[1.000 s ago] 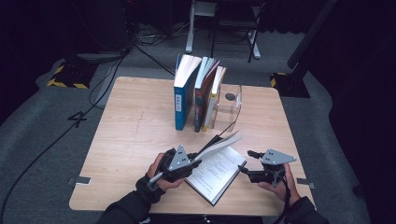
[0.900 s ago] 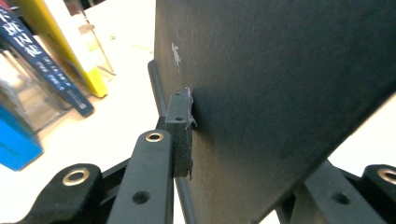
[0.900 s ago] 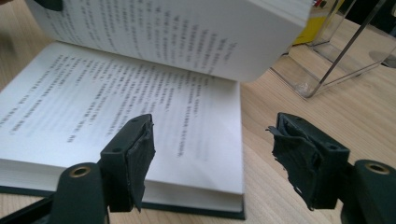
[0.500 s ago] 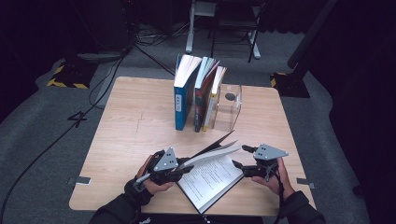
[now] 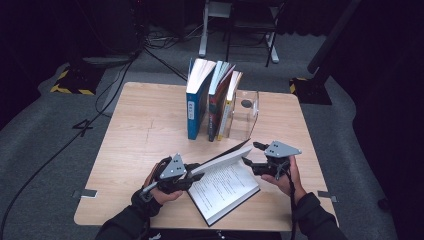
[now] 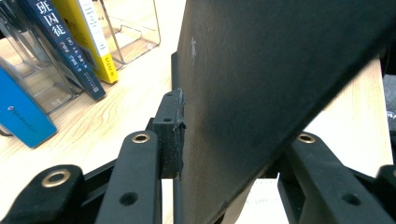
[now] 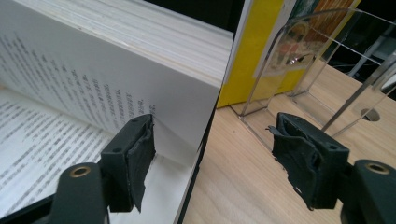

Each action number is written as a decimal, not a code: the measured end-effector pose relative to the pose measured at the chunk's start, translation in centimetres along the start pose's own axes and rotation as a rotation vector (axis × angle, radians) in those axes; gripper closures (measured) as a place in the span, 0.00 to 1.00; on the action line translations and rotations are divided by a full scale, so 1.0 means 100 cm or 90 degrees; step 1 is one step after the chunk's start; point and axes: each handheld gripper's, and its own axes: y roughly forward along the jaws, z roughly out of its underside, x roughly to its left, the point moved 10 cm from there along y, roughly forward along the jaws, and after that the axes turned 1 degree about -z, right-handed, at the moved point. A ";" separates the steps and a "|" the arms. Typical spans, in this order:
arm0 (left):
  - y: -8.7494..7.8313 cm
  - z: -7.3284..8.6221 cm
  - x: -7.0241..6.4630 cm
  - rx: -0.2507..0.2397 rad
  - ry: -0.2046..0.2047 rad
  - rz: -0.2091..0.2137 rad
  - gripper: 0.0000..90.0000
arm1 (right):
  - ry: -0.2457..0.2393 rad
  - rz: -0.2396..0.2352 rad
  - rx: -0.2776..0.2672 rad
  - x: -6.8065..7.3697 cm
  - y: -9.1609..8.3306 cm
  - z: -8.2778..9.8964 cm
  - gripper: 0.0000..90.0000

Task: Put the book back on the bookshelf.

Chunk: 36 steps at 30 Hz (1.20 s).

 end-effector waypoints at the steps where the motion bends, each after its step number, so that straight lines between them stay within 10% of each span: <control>1: 0.000 0.000 0.000 0.001 0.001 -0.001 0.68 | 0.003 0.001 -0.001 -0.001 0.002 -0.002 0.33; 12: 0.013 -0.004 0.001 0.024 0.022 -0.019 0.56 | 0.015 0.003 -0.009 -0.002 0.011 -0.013 0.38; 19: 0.018 -0.013 0.002 0.009 0.032 -0.019 0.80 | 0.028 -0.008 -0.007 -0.005 0.008 -0.007 0.35; 36: 0.051 -0.031 -0.006 -0.024 0.025 0.113 0.81 | -0.009 -0.083 0.043 -0.009 -0.012 0.037 0.33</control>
